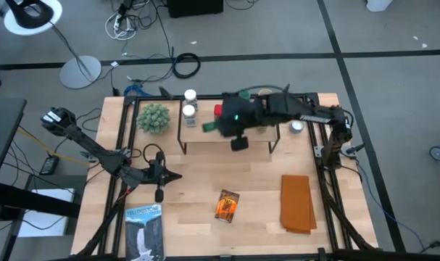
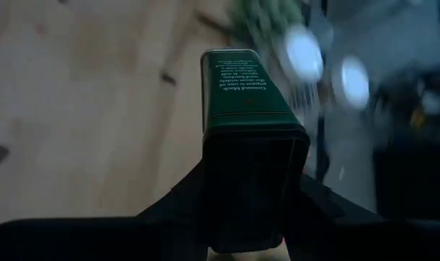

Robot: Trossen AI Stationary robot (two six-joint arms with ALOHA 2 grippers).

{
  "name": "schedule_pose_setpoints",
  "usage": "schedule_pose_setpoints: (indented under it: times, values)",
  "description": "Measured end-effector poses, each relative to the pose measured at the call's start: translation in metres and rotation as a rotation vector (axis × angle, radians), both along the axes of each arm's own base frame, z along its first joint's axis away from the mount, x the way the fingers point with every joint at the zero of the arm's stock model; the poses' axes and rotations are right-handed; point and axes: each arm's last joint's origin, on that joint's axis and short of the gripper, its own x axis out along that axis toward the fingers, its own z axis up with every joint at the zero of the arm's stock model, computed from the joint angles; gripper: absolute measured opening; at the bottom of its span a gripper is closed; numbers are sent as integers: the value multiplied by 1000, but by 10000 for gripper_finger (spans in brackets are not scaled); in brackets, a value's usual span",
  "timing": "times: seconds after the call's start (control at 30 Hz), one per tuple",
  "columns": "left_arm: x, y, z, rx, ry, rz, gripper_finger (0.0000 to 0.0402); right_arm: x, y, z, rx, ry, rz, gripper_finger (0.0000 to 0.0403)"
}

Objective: Shelf spices
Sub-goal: Put the green seasoning can onto the shelf

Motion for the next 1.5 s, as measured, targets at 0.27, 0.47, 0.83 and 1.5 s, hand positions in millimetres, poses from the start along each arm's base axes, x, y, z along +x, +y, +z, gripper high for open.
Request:
schedule_pose_setpoints:
  times: [0.27, 0.47, 0.83, 1.5]
  values:
    - [0, 0, 0, 1, 0, 0, 5, -13, -42, -23, 163, 219, -192, 120]
    - [0, 0, 0, 3, 3, 0, 5, -3, -52, -39, 250, 265, -210, 120]
    - [0, 0, 0, 4, 3, -1, 5, 11, -55, -58, 234, 306, -257, 187]
    - [0, 0, 0, 4, 3, 0, 5, -2, -46, -38, 255, 253, -256, 157]
